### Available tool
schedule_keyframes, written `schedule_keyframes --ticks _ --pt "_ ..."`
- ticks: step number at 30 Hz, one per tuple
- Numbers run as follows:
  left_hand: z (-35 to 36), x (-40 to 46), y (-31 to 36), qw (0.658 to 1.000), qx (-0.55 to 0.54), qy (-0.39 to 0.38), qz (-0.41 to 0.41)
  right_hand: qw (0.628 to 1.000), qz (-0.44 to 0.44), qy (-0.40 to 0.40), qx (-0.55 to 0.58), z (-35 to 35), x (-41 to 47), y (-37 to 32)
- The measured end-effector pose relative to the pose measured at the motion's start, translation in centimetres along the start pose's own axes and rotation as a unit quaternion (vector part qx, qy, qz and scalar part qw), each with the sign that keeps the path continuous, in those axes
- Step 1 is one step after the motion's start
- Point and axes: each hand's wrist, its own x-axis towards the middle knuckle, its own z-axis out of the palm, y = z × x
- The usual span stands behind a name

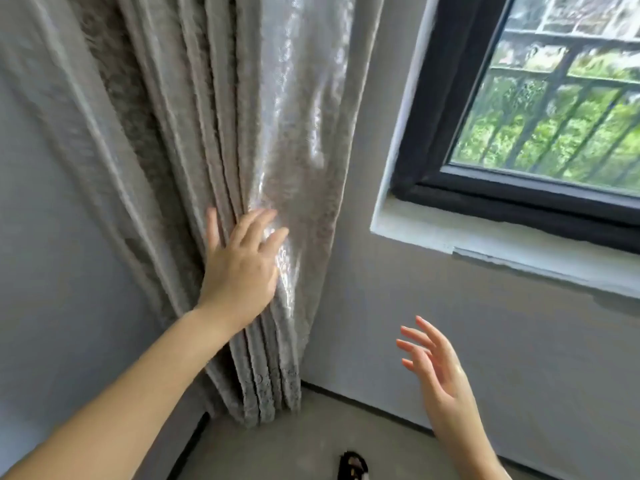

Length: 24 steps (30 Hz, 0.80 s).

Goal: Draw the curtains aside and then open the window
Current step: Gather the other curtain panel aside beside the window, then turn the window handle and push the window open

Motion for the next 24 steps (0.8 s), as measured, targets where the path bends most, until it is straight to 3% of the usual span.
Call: schedule_keyframes --ticks 3,5,7,10,13,19,24 --pt "0.5 -3.6 3.5 0.981 -0.164 -0.007 -0.101 0.997 0.038 0.069 0.018 -4.1 -4.2 1.4" --pt "0.5 -6.6 7.0 0.917 -0.345 -0.055 -0.192 0.992 0.066 0.105 0.021 -7.2 -6.8 2.5" --pt "0.6 -9.7 10.5 0.85 -0.451 -0.098 -0.254 0.988 0.087 0.127 0.022 -10.3 -8.8 3.4" --pt "1.1 -13.0 15.3 0.762 -0.551 -0.154 -0.302 0.982 0.113 0.149 0.02 -15.6 -11.1 4.9" --pt "2.0 -14.2 21.0 0.709 -0.593 -0.201 -0.324 0.976 0.14 0.166 0.012 -21.5 -13.0 6.1" --pt "3.2 -10.8 33.2 0.669 -0.644 -0.227 -0.293 0.965 0.173 0.196 -0.011 -31.1 -14.2 7.7" --pt "3.8 -7.1 36.4 0.675 -0.653 -0.212 -0.27 0.957 0.156 0.246 -0.007 -36.8 -12.4 7.7"
